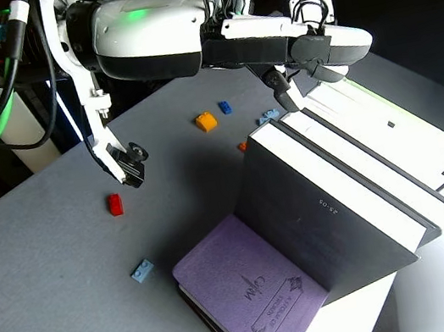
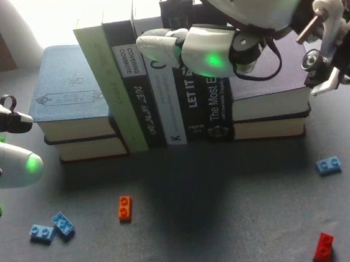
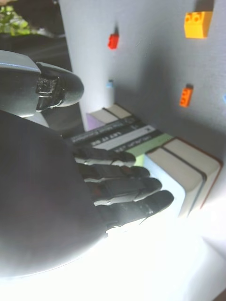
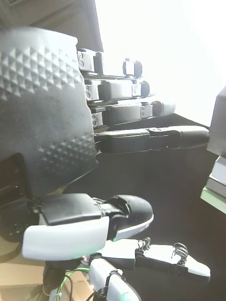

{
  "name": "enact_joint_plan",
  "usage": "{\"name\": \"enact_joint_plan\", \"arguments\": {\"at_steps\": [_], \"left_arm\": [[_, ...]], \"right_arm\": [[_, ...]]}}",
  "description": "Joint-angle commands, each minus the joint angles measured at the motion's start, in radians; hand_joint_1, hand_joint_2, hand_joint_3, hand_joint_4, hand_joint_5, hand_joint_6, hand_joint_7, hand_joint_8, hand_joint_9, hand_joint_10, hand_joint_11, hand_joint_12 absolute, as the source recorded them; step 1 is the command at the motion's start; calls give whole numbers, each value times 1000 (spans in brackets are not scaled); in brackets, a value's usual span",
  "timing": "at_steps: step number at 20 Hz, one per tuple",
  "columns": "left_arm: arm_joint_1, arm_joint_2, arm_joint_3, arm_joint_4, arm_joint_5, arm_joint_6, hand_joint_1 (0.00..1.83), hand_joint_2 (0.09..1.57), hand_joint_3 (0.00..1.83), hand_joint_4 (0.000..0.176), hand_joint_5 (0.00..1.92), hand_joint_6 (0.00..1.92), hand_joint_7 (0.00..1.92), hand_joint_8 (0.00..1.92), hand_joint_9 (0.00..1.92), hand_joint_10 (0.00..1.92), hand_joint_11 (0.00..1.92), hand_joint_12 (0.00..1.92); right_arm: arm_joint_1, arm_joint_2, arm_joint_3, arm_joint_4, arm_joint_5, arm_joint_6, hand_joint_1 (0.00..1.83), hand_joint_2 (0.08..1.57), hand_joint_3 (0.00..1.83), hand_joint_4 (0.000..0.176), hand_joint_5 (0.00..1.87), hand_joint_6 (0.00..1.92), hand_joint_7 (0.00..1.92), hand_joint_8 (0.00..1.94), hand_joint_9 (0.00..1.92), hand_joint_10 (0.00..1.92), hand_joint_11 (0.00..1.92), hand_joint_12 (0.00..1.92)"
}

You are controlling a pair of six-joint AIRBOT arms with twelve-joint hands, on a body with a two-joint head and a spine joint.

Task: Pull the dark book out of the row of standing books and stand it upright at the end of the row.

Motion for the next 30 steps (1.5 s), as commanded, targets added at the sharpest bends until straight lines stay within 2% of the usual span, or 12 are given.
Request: {"name": "enact_joint_plan", "arguments": {"at_steps": [1, 5, 6, 9, 11, 14, 16, 20, 21, 23, 28, 30], "left_arm": [[-10, 10, 4, 27, -69, 2, 87, 1247, 0, 19, 160, 1, 170, 1, 175, 1, 0, 588], [-10, 10, 5, 27, -70, 2, 101, 1245, 0, 19, 179, 3, 185, 2, 190, 3, 0, 619], [-10, 10, 5, 27, -71, 2, 45, 1250, 1, 41, 164, 0, 185, 1, 202, 3, 0, 654], [-10, 10, 5, 27, -71, 2, 49, 1257, 1, 22, 157, 1, 143, 0, 158, 0, 0, 586], [-10, 10, 5, 27, -71, 2, 1, 1249, 0, 40, 142, 0, 141, 0, 161, 1, 0, 604], [-10, 10, 5, 28, -71, 2, 103, 1246, 0, 25, 178, 9, 171, 8, 183, 7, 0, 602], [-10, 10, 5, 28, -71, 2, 10, 1262, 3, 35, 157, 5, 171, 5, 182, 4, 16, 617], [-10, 10, 5, 27, -71, 2, 90, 1252, 0, 26, 158, 3, 147, 1, 148, 1, 0, 526], [-10, 10, 5, 27, -71, 2, 17, 1258, 2, 39, 132, 3, 146, 0, 153, 3, 9, 532], [-10, 10, 5, 27, -71, 2, 143, 1238, 0, 29, 181, 6, 183, 5, 178, 5, 0, 563], [-10, 10, 5, 27, -71, 1, 88, 1248, 2, 33, 175, 0, 173, 1, 169, 0, 1, 563], [-10, 10, 5, 27, -71, 1, 3, 1258, 5, 44, 136, 3, 165, 4, 170, 1, 10, 570]], "right_arm": [[18, 11, 3, -37, 72, -9, 30, 1191, 5, 0, 933, 91, 334, 4, 85, 0, 0, 0], [28, 12, 0, -38, 69, -15, 11, 1193, 6, 0, 936, 87, 335, 3, 102, 8, 0, 0], [28, 12, -1, -38, 69, -15, 1, 1176, 0, 0, 934, 84, 335, 3, 90, 3, 0, 0], [32, 14, -6, -65, 67, -7, 0, 1196, 7, 0, 938, 81, 372, 20, 106, 9, 0, 0], [35, 14, -9, -118, 73, 18, 0, 1174, 0, 0, 946, 82, 346, 8, 107, 10, 0, 0], [42, 14, -9, -121, 83, 20, 27, 1189, 3, 0, 965, 84, 351, 8, 121, 15, 11, 6], [40, 14, -8, -126, 95, 20, 0, 1171, 0, 0, 965, 79, 316, 0, 111, 10, 13, 12], [23, 0, 26, -151, 98, 39, 15, 1192, 5, 0, 958, 69, 336, 8, 107, 8, 4, 16], [21, -4, 33, -153, 99, 39, 2, 1174, 0, 0, 951, 64, 366, 19, 95, 2, 0, 17], [6, -9, 48, -152, 98, 46, 0, 1207, 10, 0, 945, 55, 327, 1, 90, 0, 0, 0], [-30, -7, 20, -114, 110, 30, 0, 1204, 8, 0, 956, 55, 300, 4, 83, 6, 0, 0], [-30, 2, -6, -77, 112, 12, 0, 1181, 0, 0, 947, 50, 290, 6, 74, 6, 0, 0]]}}
